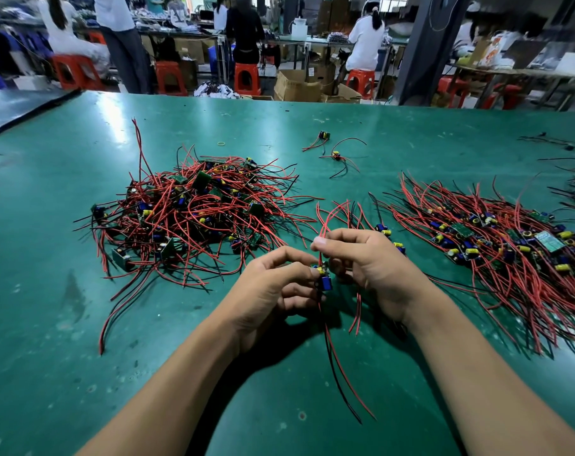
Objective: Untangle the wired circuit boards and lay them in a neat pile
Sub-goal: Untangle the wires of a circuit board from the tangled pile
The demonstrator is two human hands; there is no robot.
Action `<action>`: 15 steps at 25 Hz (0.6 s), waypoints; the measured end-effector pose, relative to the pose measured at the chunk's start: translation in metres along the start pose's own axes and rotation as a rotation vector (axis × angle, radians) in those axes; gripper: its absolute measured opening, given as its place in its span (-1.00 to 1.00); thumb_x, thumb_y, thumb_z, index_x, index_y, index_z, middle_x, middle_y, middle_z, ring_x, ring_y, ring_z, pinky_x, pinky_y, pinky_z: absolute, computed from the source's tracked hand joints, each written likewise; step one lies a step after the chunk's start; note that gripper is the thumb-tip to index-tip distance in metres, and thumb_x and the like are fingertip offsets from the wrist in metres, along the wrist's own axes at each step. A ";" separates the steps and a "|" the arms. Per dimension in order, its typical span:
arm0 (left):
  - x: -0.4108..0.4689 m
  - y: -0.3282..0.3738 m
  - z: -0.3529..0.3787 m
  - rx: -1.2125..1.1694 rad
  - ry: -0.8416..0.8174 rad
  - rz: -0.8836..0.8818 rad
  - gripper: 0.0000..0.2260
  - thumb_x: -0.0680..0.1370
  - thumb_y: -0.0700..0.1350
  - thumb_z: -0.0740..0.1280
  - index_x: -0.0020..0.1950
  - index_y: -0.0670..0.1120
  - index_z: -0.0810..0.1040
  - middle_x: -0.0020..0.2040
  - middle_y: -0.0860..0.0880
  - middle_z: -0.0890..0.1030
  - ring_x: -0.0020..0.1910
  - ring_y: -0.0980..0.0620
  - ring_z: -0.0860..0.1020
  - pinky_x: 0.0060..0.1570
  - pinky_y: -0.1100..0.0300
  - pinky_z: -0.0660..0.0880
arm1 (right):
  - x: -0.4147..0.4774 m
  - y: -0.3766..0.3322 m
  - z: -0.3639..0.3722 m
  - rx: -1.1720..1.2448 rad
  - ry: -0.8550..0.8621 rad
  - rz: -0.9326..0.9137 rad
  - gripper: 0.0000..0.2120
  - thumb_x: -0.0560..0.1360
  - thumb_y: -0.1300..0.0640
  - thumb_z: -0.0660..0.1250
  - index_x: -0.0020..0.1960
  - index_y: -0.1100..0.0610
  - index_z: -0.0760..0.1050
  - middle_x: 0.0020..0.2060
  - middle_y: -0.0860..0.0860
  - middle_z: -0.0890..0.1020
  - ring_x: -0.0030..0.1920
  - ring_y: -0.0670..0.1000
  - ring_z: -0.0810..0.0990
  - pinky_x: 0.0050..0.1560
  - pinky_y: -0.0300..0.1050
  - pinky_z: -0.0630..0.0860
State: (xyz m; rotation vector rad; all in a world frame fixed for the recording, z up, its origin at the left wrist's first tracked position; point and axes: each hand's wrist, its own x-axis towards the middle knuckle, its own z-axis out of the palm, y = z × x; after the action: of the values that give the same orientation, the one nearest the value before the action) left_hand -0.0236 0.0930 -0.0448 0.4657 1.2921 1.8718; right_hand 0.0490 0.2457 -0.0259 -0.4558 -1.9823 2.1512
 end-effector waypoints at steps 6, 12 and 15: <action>-0.001 0.002 0.005 0.145 0.023 0.030 -0.80 0.50 -0.35 0.32 -0.20 -0.10 0.66 -0.36 -0.07 0.57 -0.43 0.00 0.52 -0.43 0.27 0.51 | 0.000 0.001 0.000 -0.013 -0.019 -0.010 -0.75 0.19 -0.04 0.65 -0.30 0.02 0.62 -0.28 0.04 0.61 -0.25 0.06 0.44 -0.17 -0.06 0.34; -0.002 0.003 0.003 0.209 0.025 0.036 -0.88 0.50 -0.31 0.41 -0.21 -0.16 0.70 -0.22 -0.19 0.66 -0.25 -0.09 0.61 -0.20 0.10 0.63 | -0.001 0.001 0.003 -0.092 0.000 0.018 -0.79 0.24 -0.02 0.59 -0.37 0.02 0.58 -0.37 0.00 0.57 -0.35 -0.06 0.44 -0.36 -0.26 0.33; -0.001 -0.002 0.006 0.360 0.092 0.085 -0.92 0.47 -0.35 0.42 -0.21 -0.24 0.66 -0.28 -0.16 0.64 -0.28 -0.05 0.59 -0.24 0.11 0.64 | 0.000 0.001 0.003 -0.230 0.032 0.009 -0.72 0.35 0.10 0.57 -0.42 0.05 0.51 -0.47 0.00 0.49 -0.49 -0.11 0.36 -0.45 -0.29 0.27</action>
State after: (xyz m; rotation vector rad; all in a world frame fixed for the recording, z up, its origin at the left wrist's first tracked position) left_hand -0.0181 0.0965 -0.0444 0.6345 1.7066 1.7480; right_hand 0.0481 0.2425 -0.0267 -0.5298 -2.2233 1.9160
